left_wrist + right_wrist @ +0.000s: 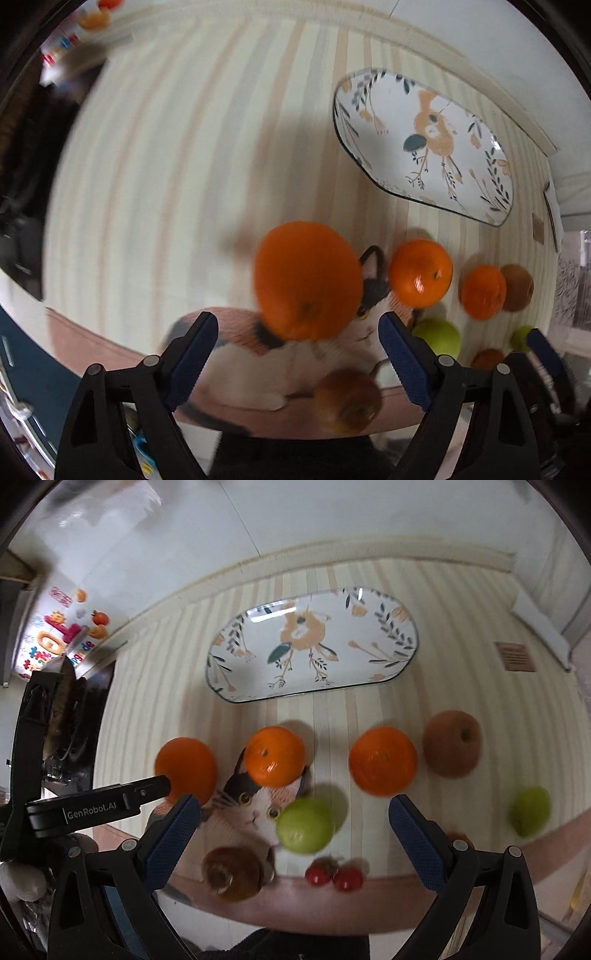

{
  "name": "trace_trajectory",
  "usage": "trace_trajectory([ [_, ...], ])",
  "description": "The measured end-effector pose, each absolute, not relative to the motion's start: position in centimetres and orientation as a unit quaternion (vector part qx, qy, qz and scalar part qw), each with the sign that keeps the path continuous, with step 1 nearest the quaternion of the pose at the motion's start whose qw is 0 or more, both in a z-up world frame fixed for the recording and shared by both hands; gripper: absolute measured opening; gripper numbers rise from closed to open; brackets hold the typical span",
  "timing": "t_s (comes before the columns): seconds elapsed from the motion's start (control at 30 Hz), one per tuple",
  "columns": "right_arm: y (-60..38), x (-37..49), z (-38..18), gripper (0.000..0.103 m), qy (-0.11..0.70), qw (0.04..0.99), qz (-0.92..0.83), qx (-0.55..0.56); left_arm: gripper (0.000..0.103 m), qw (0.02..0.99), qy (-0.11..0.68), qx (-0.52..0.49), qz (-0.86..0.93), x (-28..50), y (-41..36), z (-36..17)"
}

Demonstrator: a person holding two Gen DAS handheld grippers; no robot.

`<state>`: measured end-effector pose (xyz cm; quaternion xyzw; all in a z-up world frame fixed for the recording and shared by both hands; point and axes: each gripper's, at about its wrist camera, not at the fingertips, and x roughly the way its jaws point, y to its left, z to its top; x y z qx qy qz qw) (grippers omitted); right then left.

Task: Organize fruits
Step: 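Grasp the large orange with the left tool while the right tool grasps a tangerine, then place the large orange on the floral plate with the left tool while the right tool places the tangerine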

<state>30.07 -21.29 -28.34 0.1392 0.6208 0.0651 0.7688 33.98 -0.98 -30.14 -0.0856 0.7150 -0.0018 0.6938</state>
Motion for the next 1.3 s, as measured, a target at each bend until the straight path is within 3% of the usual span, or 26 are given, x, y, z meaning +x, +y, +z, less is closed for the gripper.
trace_trajectory([
  [0.13, -21.5, 32.2, -30.3, 0.103, 0.639, 0.750, 0.081, 0.152, 0.089, 0.665, 0.739, -0.104, 0.011, 35.7, -1.1, -33.0],
  [0.23, -21.2, 33.6, -31.3, 0.103, 0.651, 0.738, 0.094, 0.152, 0.079, 0.655, 0.744, -0.131, 0.017, 36.2, -0.6, -34.5],
  [0.53, -19.6, 36.0, -32.6, 0.101, 0.676, 0.706, 0.136, 0.158, 0.078, 0.683, 0.717, -0.128, 0.057, 35.1, 1.4, -33.7],
  [1.0, -16.2, 37.3, -37.4, 0.089, 0.727, 0.668, 0.117, 0.105, 0.077, 0.656, 0.740, -0.142, 0.039, 34.4, 3.8, -36.9],
  [1.13, -15.6, 37.0, -38.2, 0.078, 0.731, 0.666, 0.115, 0.092, 0.077, 0.660, 0.738, -0.135, 0.040, 34.1, 3.9, -36.2],
  [1.17, -15.4, 37.1, -38.1, 0.069, 0.727, 0.669, 0.120, 0.094, 0.077, 0.662, 0.738, -0.127, 0.039, 33.9, 3.7, -36.2],
  [1.3, -14.7, 36.9, -37.9, 0.066, 0.720, 0.679, 0.115, 0.085, 0.077, 0.667, 0.735, -0.121, 0.036, 33.2, 2.9, -35.8],
])
